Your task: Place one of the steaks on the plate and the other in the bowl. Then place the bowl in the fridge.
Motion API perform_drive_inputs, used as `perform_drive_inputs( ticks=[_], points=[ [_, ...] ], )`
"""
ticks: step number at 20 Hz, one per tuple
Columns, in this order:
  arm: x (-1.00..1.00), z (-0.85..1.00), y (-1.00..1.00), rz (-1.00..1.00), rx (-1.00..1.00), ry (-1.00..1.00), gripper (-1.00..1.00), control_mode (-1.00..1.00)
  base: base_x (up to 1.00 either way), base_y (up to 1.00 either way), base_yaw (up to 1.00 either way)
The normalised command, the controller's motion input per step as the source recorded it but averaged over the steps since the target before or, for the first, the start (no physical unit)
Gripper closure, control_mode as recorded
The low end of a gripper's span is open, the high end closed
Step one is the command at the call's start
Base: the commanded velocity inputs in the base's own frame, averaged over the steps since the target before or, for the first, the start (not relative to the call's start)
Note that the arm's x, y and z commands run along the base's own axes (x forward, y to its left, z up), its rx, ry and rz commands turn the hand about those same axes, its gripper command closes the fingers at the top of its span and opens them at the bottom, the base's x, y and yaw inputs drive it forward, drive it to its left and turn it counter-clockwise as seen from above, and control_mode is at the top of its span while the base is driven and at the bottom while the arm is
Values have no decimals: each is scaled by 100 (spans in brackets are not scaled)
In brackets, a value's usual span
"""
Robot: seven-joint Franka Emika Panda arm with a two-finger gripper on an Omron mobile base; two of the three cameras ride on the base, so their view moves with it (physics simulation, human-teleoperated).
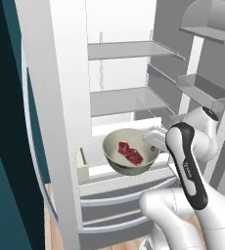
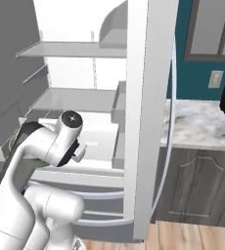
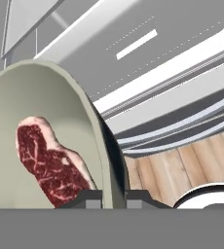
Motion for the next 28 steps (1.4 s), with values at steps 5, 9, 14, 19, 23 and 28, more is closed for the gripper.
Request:
perform_drive_inputs(
  ticks=[5, 9, 14, 19, 23, 28],
  points=[
    [0, 0, 0, 0, 0, 0, 100, 100, 44, 0, 7],
    [0, 0, 0, 0, 0, 0, 100, 100, 46, 10, 5],
    [0, 0, 0, 0, 0, 0, 100, 100, 50, 0, 11],
    [0, 0, 0, 0, 0, 0, 100, 100, 31, 0, 9],
    [0, 0, 0, 0, 0, 0, 100, 100, 23, 0, 8],
    [19, 0, 0, 6, 0, 0, 100, -100, 0, 0, 0]
  ],
)
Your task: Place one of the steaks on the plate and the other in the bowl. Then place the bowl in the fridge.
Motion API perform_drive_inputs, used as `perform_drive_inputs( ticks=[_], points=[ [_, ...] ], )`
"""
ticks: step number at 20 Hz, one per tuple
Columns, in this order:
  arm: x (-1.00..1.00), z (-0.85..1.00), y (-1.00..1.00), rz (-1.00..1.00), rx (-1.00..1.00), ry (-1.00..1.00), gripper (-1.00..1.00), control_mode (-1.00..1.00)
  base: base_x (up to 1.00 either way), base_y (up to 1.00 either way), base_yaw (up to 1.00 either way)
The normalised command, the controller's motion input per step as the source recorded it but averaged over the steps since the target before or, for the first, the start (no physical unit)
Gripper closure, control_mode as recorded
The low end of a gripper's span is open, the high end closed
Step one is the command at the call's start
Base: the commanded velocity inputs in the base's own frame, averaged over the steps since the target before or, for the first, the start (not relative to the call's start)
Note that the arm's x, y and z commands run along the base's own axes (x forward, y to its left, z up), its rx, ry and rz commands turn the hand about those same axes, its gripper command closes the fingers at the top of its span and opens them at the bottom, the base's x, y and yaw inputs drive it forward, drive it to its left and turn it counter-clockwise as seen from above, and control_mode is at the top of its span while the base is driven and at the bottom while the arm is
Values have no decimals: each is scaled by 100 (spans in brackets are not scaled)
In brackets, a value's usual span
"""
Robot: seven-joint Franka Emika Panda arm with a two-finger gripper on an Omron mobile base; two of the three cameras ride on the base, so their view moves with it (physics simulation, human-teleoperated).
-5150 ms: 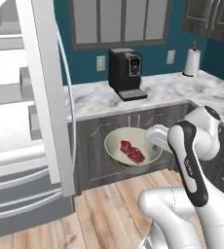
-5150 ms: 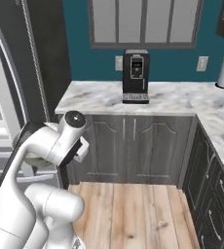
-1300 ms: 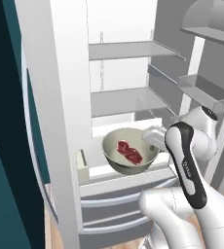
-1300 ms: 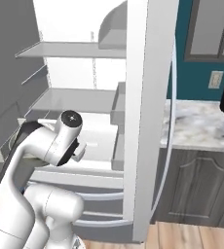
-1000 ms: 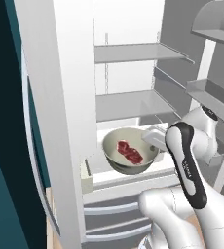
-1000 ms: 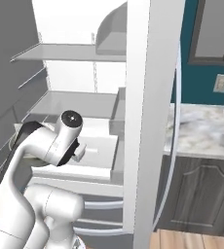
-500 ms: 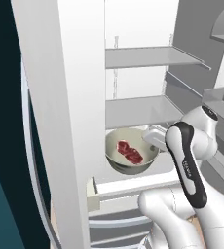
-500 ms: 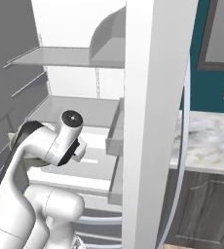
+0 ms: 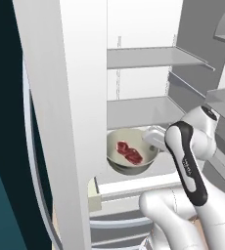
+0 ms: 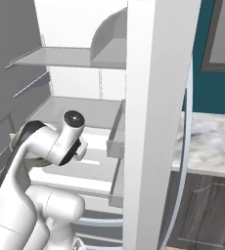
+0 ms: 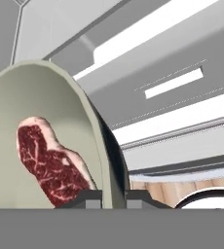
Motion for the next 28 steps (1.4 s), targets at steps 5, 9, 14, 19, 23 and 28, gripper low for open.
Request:
perform_drive_inputs(
  ticks=[5, 9, 14, 19, 23, 28],
  points=[
    [28, 0, 0, 1, 1, 0, 100, -100, 0, 0, 0],
    [48, 0, 0, -4, 2, 0, 100, -100, 0, 0, 0],
    [19, 0, -4, -26, 13, 0, 100, -100, 0, 0, 0],
    [9, 2, 0, -36, 6, 1, 100, -100, 0, 0, 0],
    [12, 21, 0, -34, 0, 0, 100, -100, 0, 0, 0],
    [6, 26, 0, -27, 1, -1, 100, -100, 0, 0, 0]
  ],
)
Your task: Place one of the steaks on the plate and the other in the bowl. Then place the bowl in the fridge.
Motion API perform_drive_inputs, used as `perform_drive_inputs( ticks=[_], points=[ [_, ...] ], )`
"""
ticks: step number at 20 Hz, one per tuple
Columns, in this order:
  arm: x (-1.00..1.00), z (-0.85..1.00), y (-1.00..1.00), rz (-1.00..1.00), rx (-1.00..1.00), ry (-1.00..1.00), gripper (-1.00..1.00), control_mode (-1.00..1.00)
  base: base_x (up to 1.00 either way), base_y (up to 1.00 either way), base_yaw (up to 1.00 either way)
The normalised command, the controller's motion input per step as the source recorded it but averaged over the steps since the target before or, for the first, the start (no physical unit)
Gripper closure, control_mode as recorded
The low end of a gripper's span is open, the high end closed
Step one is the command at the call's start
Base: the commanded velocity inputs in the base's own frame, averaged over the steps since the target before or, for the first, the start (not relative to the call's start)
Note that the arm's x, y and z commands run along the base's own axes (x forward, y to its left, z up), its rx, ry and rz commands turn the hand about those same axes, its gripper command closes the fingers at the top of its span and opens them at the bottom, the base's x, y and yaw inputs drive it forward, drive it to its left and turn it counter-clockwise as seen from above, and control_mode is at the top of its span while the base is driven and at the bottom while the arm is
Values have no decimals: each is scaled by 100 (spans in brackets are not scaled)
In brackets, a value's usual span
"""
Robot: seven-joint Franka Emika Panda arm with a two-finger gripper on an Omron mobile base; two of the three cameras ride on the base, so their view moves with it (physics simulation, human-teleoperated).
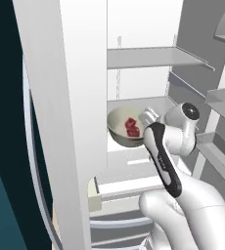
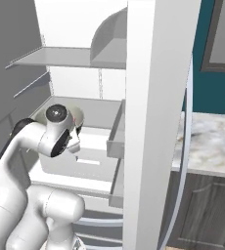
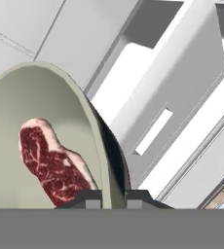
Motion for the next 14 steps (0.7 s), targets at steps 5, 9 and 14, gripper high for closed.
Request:
perform_drive_inputs(
  ticks=[5, 9, 14],
  points=[
    [22, 3, -21, -14, 9, -2, 100, -100, 0, 0, 0],
    [38, 7, -14, -12, 5, 0, 100, -100, 0, 0, 0],
    [31, 45, 0, -12, 0, -1, 100, -100, 0, 0, 0]
  ],
)
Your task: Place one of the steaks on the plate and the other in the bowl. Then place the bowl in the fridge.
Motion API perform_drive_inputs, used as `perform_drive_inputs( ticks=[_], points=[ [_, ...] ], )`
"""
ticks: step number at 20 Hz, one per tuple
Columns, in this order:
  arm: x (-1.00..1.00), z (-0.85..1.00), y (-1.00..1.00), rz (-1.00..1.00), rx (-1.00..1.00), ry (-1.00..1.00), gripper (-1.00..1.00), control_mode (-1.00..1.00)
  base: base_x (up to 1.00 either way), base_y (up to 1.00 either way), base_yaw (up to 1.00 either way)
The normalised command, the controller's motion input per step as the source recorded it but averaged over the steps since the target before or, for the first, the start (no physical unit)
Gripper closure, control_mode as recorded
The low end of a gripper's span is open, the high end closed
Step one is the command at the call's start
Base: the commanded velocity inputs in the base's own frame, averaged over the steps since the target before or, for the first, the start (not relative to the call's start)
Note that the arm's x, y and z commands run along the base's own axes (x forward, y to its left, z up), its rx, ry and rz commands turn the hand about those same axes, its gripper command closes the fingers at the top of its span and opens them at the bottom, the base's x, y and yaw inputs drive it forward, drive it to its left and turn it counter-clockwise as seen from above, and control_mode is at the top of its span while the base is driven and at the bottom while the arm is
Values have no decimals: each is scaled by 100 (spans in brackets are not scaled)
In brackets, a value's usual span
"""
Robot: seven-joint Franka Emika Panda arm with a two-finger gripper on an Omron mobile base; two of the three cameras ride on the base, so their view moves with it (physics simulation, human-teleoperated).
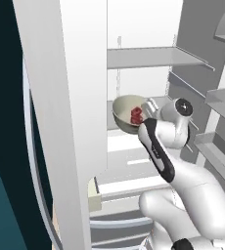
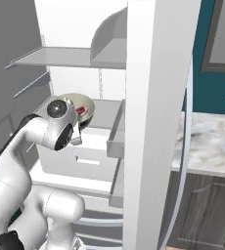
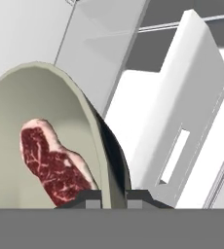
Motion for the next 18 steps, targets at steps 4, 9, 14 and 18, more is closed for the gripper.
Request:
perform_drive_inputs(
  ticks=[4, 9, 14, 18],
  points=[
    [54, 25, 0, -9, 0, 1, 100, -100, 0, 0, 0],
    [57, 0, 0, -5, -2, 1, 100, -100, 0, 0, 0],
    [59, 0, 0, 0, 0, 3, 100, -100, 0, 0, 0],
    [54, -21, 0, 0, -1, 2, 100, -100, 0, 0, 0]
  ],
)
